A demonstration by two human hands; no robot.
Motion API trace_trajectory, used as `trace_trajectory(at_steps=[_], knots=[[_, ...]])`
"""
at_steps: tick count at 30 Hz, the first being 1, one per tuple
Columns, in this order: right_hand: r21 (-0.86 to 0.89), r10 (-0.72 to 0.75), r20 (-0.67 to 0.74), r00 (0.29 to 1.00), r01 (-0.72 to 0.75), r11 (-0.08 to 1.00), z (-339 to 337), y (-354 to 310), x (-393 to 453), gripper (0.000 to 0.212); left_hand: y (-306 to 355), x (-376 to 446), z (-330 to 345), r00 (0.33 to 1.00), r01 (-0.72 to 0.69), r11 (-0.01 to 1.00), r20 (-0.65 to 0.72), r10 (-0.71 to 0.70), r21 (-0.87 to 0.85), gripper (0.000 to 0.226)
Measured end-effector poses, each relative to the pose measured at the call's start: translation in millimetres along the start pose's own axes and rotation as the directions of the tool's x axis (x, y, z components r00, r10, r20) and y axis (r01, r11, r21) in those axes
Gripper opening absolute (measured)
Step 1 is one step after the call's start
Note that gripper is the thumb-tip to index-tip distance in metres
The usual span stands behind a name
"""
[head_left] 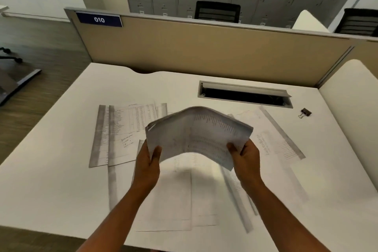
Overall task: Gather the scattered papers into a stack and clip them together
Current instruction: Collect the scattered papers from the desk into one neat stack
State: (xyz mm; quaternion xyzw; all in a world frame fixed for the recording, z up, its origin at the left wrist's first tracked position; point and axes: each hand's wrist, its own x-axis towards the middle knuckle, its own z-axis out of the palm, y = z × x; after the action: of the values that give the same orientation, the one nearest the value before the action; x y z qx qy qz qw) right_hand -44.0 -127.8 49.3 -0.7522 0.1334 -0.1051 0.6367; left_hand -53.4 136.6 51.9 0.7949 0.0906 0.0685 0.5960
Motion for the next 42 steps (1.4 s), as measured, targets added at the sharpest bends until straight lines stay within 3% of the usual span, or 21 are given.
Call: trace_trajectory(at_steps=[3,6,9,13,16,21,26,29,32,34,37,39,40,42], knots=[[-0.044,-0.001,-0.058,0.998,-0.002,0.999,4.9,15.4,-12.0,0.027,-15.6,2.9,-2.9,0.996,0.072,0.995,-0.053,-0.076,-0.072,0.033],[-0.114,0.006,0.036,0.999,-0.002,0.994,9.0,30.9,-24.1,0.038,-28.1,-0.1,-5.3,0.995,0.103,0.994,-0.006,-0.104,-0.02,0.048],[-0.211,0.029,0.099,0.995,-0.008,0.977,13.8,39.5,-27.4,0.028,-33.1,-2.3,-2.7,0.992,0.128,0.992,0.024,-0.127,-0.021,0.045],[-0.191,0.066,0.053,0.996,-0.055,0.98,16.2,41.2,-25.9,0.033,-40.9,-2.4,-1.7,0.989,0.147,0.989,0.008,-0.147,-0.003,0.045],[-0.139,0.135,0.064,0.989,-0.125,0.982,14.8,50.1,-28.3,0.06,-47.9,-4.4,-0.1,0.986,0.161,0.986,0.024,-0.162,0.044,0.057],[-0.106,0.12,0.0,0.993,-0.119,0.987,10.8,50.4,-26.6,0.028,-44.7,-3.9,2.4,0.991,0.128,0.991,-0.043,-0.126,0.036,0.058],[-0.202,0.215,0.061,0.975,-0.199,0.959,8.8,61.7,-36.2,0.032,-59.4,-15.5,-2.2,0.98,0.2,0.975,-0.003,-0.201,0.095,0.065],[-0.249,0.151,0.053,0.987,-0.134,0.959,8.3,52.8,-33.4,0.033,-53.7,-10.5,-3.3,0.985,0.171,0.979,0.0,-0.172,0.109,0.063],[-0.23,0.101,0.055,0.993,-0.086,0.969,8.7,34.1,-21.9,0.035,-48.5,3.7,-9.9,0.989,0.149,0.986,-0.007,-0.149,0.075,0.059],[-0.152,0.147,0.006,0.989,-0.144,0.978,9.5,27.6,-18.4,0.04,-49.3,7.6,-14.7,0.984,0.178,0.984,-0.012,-0.178,0.016,0.061],[0.153,0.395,-0.092,0.914,-0.379,0.912,16.7,29.0,-15.8,0.077,-47.5,8.0,-17.5,0.972,0.223,0.958,-0.029,-0.232,-0.179,0.06],[0.324,0.596,0.018,0.803,-0.569,0.756,29.1,29.3,-18.8,0.096,-44.8,4.8,-14.6,0.966,0.237,0.913,-0.022,-0.258,-0.331,0.055],[0.366,0.669,0.118,0.734,-0.658,0.658,37.2,28.0,-23.8,0.09,-42.7,1.9,-11.7,0.961,0.248,0.885,-0.014,-0.275,-0.394,0.052],[0.411,0.727,0.302,0.616,-0.773,0.484,54.6,19.4,-37.8,0.055,-38.6,-5.6,-4.7,0.947,0.283,0.83,0.002,-0.321,-0.481,0.05]])
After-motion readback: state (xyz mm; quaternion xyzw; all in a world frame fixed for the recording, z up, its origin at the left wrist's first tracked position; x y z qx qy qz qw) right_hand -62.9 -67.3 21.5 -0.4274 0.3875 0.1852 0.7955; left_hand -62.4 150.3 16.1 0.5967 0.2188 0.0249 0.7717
